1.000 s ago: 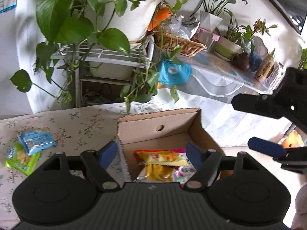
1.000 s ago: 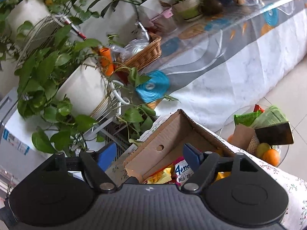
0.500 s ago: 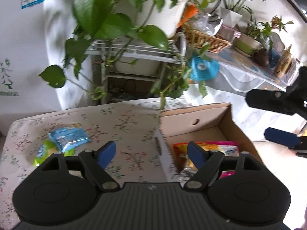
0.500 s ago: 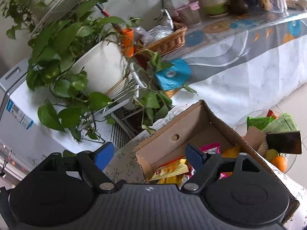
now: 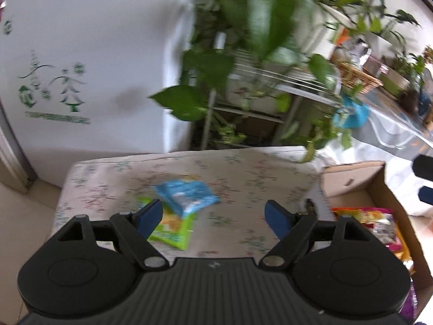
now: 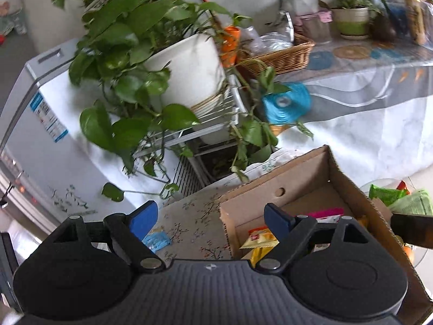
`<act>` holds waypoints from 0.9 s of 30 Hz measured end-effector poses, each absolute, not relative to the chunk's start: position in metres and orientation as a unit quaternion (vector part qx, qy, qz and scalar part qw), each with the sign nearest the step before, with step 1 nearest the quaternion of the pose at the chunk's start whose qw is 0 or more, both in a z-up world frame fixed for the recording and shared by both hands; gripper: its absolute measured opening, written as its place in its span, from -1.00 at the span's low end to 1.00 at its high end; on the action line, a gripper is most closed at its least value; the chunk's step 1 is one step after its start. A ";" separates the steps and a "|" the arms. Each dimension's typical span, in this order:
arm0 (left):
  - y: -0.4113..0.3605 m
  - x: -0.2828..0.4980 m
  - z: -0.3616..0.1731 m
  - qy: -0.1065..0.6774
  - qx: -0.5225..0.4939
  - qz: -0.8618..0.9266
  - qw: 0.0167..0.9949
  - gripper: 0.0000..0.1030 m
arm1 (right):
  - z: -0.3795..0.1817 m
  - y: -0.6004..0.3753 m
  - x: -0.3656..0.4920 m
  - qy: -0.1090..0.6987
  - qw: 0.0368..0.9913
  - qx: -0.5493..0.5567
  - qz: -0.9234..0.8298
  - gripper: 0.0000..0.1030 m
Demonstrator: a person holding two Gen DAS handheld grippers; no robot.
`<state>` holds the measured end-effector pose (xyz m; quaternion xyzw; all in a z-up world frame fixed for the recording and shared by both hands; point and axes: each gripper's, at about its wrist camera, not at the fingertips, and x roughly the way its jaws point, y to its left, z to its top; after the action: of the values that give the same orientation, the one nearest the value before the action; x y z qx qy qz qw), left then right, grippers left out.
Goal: Organize snacks
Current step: 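Move both open grippers back over the remaining snacks on the table, then grasp the green Ameria bag with the left gripper while the right grasps the blue wafer packet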
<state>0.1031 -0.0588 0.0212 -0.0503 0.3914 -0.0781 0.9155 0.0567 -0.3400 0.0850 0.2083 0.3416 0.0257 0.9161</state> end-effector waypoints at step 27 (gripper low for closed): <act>-0.050 0.152 -0.074 0.427 0.081 -0.116 0.893 0.60 | 0.066 -0.293 0.068 0.374 0.911 0.148 0.088 0.75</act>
<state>0.1522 -0.0496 -0.0737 0.0810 0.4266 -0.1156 0.8933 0.0677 -0.2934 0.0664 0.1484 0.3739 0.0885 0.9112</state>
